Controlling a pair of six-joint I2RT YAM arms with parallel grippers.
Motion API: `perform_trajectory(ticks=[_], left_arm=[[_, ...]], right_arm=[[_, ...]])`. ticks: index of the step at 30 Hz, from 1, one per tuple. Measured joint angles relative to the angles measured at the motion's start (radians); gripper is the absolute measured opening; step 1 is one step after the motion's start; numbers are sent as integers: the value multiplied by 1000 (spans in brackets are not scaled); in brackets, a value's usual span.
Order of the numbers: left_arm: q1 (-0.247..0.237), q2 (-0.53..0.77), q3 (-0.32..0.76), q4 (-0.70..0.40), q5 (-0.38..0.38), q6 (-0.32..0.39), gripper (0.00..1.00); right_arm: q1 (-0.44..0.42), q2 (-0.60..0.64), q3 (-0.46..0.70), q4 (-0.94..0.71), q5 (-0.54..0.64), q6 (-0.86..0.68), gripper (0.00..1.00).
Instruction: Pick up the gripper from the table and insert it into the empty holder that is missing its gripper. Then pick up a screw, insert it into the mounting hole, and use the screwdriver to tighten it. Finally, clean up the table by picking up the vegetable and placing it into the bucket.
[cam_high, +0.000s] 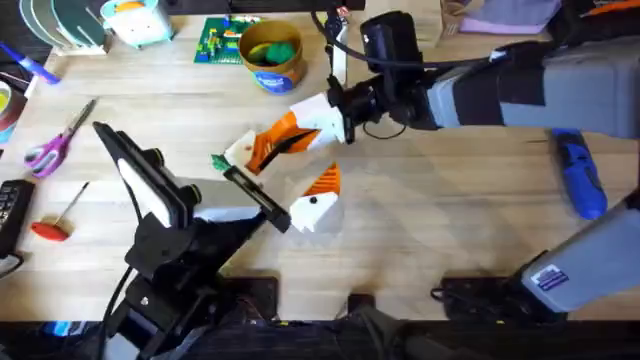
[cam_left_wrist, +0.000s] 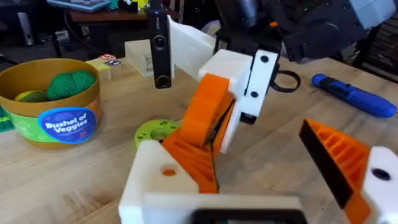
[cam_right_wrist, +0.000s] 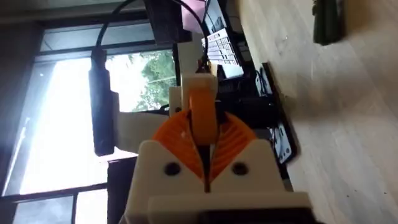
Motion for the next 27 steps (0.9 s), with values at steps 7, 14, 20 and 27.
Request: perform_trajectory(ticks=[7,14,20,27], left_arm=[[0,0,0,5,-15,1,993],[0,0,0,19,-73,5,993],[0,0,0,17,-94,4,993],[5,-1,0,11,-75,3,994]], right_arm=[[0,0,0,59,37,41,9],[4,0,0,155,94,107,9],[25,0,0,160,112,124,9],[52,0,0,164,143,131,9]])
